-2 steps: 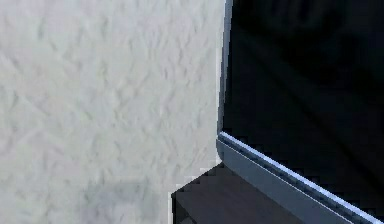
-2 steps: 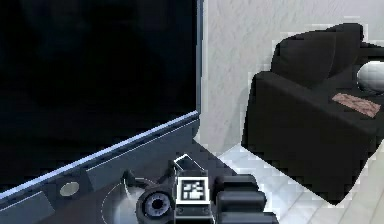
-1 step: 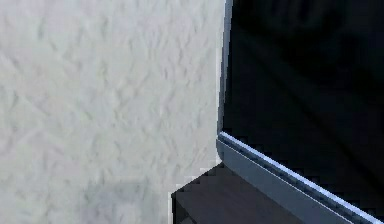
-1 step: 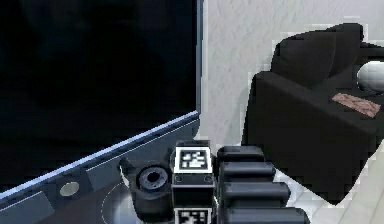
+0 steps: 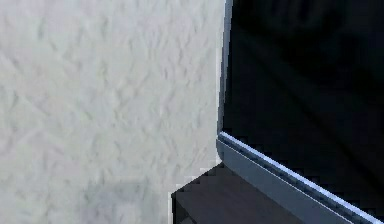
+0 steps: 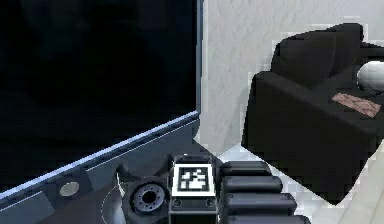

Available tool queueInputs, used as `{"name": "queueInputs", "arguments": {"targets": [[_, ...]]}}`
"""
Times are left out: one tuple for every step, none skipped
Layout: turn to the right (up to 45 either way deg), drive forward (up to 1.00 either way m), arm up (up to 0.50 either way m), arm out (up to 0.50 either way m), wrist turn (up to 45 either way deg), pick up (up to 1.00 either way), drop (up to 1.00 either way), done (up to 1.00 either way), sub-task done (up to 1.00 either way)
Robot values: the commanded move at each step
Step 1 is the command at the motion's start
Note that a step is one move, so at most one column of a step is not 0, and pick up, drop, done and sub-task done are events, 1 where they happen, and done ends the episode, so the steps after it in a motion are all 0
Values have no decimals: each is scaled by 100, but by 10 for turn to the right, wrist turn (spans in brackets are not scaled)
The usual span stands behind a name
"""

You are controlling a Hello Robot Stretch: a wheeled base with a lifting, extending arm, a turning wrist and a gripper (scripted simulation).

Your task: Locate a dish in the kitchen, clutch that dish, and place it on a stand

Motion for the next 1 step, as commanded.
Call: {"name": "queueInputs", "arguments": {"targets": [[0,0,0,0,0,0,0,100,0]]}}
